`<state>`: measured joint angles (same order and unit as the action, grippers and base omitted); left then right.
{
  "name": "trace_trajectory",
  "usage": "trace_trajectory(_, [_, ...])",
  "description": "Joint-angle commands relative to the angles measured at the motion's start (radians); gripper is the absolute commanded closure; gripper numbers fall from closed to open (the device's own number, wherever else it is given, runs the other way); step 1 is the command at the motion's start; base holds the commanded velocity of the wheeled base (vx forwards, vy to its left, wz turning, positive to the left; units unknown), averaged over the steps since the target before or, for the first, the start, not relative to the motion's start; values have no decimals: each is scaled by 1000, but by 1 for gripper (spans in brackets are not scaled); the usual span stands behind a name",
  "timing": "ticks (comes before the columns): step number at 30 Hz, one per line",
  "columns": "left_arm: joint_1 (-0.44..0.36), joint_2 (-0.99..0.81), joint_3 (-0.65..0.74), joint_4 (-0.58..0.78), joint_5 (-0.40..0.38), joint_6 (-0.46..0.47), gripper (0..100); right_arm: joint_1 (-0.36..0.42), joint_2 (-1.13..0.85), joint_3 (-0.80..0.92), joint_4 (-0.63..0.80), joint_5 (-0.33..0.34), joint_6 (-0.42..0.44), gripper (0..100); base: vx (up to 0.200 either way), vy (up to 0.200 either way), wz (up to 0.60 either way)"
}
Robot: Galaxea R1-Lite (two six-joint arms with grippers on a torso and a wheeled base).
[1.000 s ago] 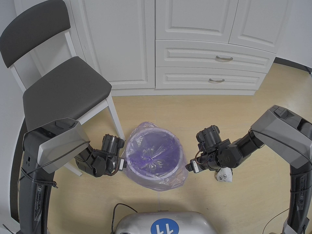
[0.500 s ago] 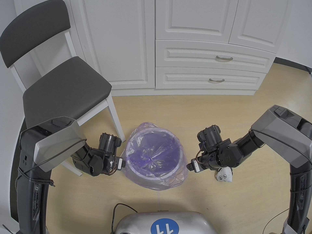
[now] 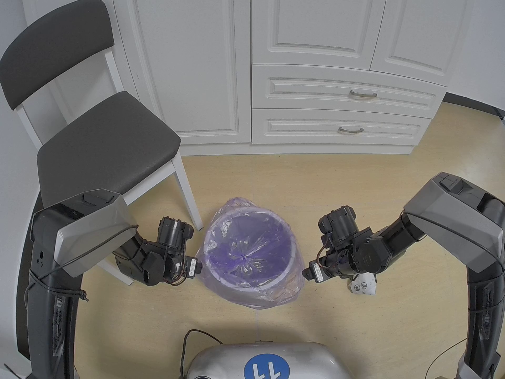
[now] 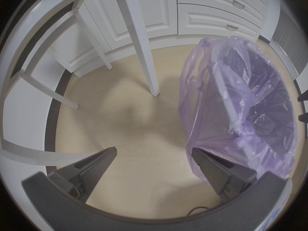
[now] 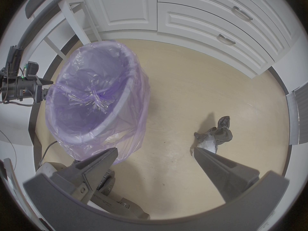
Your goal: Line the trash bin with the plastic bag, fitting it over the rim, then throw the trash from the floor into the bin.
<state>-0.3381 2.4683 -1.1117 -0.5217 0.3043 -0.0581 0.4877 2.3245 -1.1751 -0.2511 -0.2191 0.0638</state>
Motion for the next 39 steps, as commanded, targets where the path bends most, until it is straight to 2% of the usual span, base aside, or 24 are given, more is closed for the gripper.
trace_trajectory(1, [2, 60, -37, -1, -1, -6, 0, -1, 12, -1, -1, 0, -1, 0, 0, 0, 0])
trace_trajectory(24, [13, 72, -57, 19, -4, -6, 0, -1, 41, -15, -1, 0, -4, 0, 0, 0, 0])
trace_trajectory(33, [-19, 66, -34, 17, -5, -6, 0, -6, 42, -17, -1, 1, -19, 0, 0, 0, 0])
trace_trajectory(39, [-48, 67, -45, 14, -5, -43, 0, -6, 41, -17, -1, 1, -21, 0, 0, 0, 0])
